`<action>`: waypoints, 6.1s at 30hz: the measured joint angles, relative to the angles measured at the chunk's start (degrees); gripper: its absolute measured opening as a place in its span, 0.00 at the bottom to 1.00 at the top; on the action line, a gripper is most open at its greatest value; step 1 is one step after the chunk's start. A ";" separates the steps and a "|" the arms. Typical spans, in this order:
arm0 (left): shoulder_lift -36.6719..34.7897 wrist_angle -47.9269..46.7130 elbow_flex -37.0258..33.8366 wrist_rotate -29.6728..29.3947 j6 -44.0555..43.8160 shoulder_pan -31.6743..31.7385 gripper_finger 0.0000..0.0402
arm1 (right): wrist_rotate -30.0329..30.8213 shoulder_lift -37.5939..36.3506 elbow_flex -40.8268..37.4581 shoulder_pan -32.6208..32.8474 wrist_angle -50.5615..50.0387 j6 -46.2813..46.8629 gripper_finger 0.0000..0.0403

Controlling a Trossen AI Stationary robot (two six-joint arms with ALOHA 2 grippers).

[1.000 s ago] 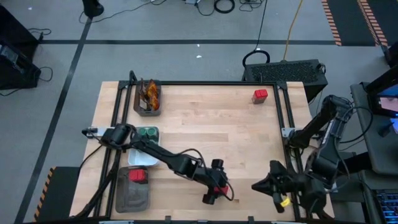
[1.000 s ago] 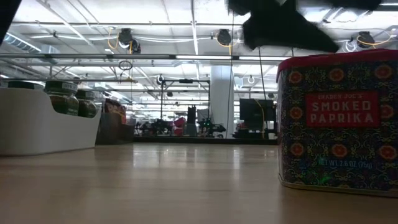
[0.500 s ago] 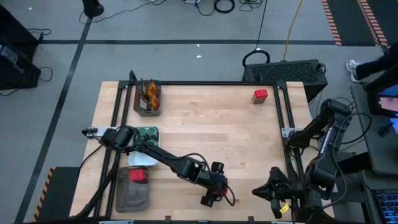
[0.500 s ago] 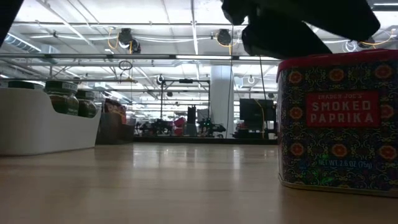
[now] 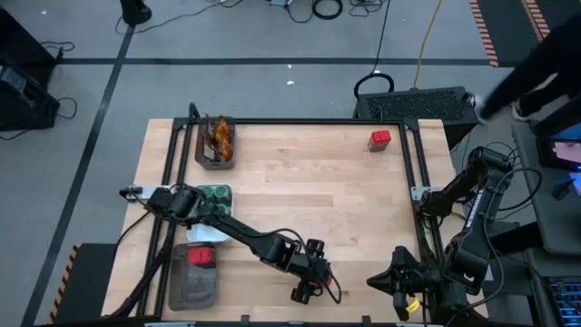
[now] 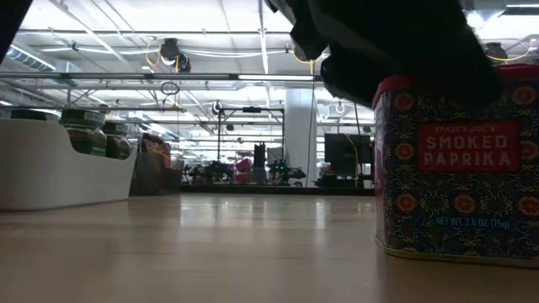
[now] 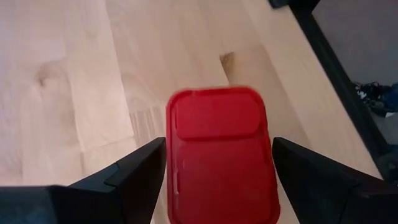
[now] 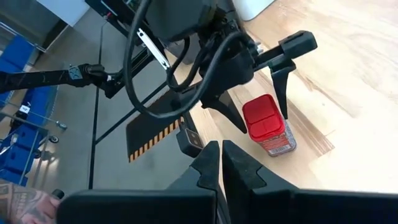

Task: Sort spices by type
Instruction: Put the bottom red seasoning can into the bottom left black bin, then put the red seasoning can into the bottom left black bin

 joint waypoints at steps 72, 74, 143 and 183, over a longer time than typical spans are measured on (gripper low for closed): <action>-37.06 -47.30 -22.49 -9.28 -59.30 -35.38 0.57 | -3.64 -0.07 -0.04 -10.04 -2.89 -10.75 0.00; -39.39 -43.65 -26.41 -9.82 -60.22 -35.34 0.57 | -4.94 -0.07 -0.04 -10.66 -2.90 -10.86 0.00; -43.21 -38.29 -22.34 -21.42 -42.58 -19.36 0.79 | -9.89 -3.34 0.02 -16.60 -20.99 1.47 0.00; -52.13 13.21 -48.56 10.35 -0.87 14.87 0.73 | -30.47 4.13 0.02 -115.80 -20.83 -41.09 0.00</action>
